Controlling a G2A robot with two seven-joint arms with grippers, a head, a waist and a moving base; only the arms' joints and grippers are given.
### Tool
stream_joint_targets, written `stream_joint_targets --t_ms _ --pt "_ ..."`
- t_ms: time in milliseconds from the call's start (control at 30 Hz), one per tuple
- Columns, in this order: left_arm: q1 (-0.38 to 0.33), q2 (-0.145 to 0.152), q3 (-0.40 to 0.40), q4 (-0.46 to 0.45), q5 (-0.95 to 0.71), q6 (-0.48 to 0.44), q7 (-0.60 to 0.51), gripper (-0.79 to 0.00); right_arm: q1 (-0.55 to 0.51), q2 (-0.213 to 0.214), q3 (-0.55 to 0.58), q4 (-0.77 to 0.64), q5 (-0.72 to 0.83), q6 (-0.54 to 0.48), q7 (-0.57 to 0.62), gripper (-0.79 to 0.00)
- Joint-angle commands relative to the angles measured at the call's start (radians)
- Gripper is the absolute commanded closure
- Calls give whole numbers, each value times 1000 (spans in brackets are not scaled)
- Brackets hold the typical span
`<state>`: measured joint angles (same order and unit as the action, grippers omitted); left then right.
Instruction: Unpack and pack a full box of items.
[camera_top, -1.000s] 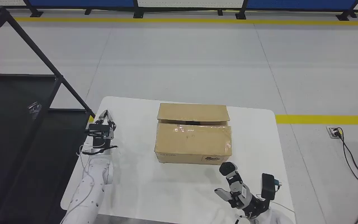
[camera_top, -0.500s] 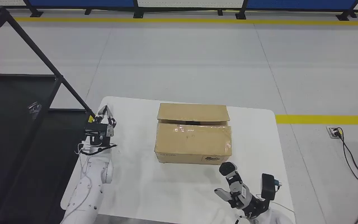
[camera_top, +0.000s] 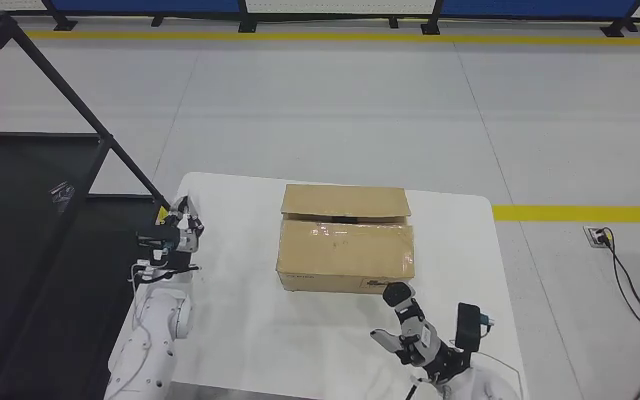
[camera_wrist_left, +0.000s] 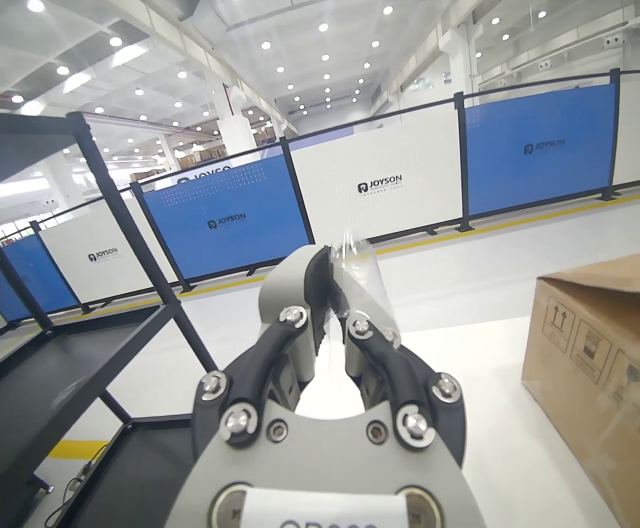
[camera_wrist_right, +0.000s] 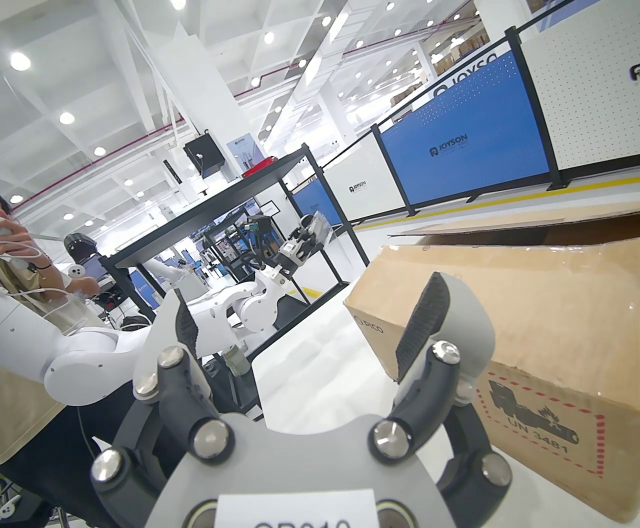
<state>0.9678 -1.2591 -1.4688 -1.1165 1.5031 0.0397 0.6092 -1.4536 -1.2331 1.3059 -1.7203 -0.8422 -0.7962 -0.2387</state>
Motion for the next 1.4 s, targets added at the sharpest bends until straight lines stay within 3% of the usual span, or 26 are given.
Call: stream_joint_targets --t_ms 0,233,333,533,800,900,1133,1367 --pt "2 0 -2 16 0 15 -19 -785 0 0 0 0 0 0 0 -785" --pt "-6 -6 10 33 -28 13 -18 -785 24 0 -20 -11 20 -5 53 -785" --pt "-3 -7 14 9 -33 -10 -9 -785 55 0 -40 -16 51 -46 91 -785" --pt "24 -3 12 -67 -29 -71 5 -785 119 -5 -89 -28 68 -31 171 -785" --pt "44 1 18 -123 6 -97 14 -785 123 -5 -92 -29 72 -27 174 -785" --pt "51 3 8 -143 -23 -139 12 -785 122 -5 -95 -32 71 -21 178 -785" --pt "56 14 -21 -223 -131 -355 -87 -785 152 -18 -157 -51 -36 133 202 -785" --pt "56 18 -27 -235 -108 -365 -96 -785 153 -19 -158 -51 -41 145 203 -785"
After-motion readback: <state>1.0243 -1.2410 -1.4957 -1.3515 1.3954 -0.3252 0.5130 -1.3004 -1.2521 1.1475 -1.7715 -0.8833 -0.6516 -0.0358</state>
